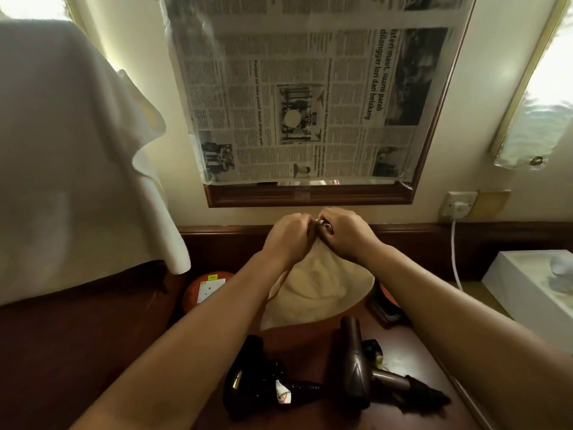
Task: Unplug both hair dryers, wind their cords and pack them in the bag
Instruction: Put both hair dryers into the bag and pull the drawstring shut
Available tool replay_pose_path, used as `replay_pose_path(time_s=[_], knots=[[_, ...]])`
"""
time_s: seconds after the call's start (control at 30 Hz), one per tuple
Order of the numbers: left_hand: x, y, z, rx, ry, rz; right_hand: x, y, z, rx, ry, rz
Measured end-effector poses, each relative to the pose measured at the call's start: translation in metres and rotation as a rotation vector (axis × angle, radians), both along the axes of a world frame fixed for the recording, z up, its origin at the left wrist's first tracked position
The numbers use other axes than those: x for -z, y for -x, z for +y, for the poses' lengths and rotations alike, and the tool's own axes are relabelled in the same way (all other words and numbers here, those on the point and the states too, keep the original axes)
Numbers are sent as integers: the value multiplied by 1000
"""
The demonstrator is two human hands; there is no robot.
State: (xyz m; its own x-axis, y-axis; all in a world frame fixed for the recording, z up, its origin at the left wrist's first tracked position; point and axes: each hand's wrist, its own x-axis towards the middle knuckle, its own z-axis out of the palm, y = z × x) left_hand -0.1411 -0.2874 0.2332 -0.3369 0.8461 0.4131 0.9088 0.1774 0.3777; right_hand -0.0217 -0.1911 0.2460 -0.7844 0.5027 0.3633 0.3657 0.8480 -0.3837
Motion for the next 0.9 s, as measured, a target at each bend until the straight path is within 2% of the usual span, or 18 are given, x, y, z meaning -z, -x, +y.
replay_pose_path(time_s=[0.1,0.3,0.4,0.5,0.57,0.7,0.8,0.9], knots=[[-1,-9,3,-51,-68,48,1,-4,2,7,-47,64],[-16,-22,2,-176,-193,10,-4,-6,-1,98,-59,244],[-12,-23,0,-270,-240,-40,-2,-7,-2,176,-28,308],[-5,-24,-1,-267,-271,-110,4,-5,0,189,32,337],[-1,-23,-2,-231,-282,-92,6,-8,5,145,95,355],[-6,-17,-2,-214,-181,-5,2,-11,14,3,139,298],[-17,-16,1,-175,-52,-10,-2,-7,14,-38,88,230],[-21,-14,-1,-107,-45,15,-5,-3,12,-14,-28,125]])
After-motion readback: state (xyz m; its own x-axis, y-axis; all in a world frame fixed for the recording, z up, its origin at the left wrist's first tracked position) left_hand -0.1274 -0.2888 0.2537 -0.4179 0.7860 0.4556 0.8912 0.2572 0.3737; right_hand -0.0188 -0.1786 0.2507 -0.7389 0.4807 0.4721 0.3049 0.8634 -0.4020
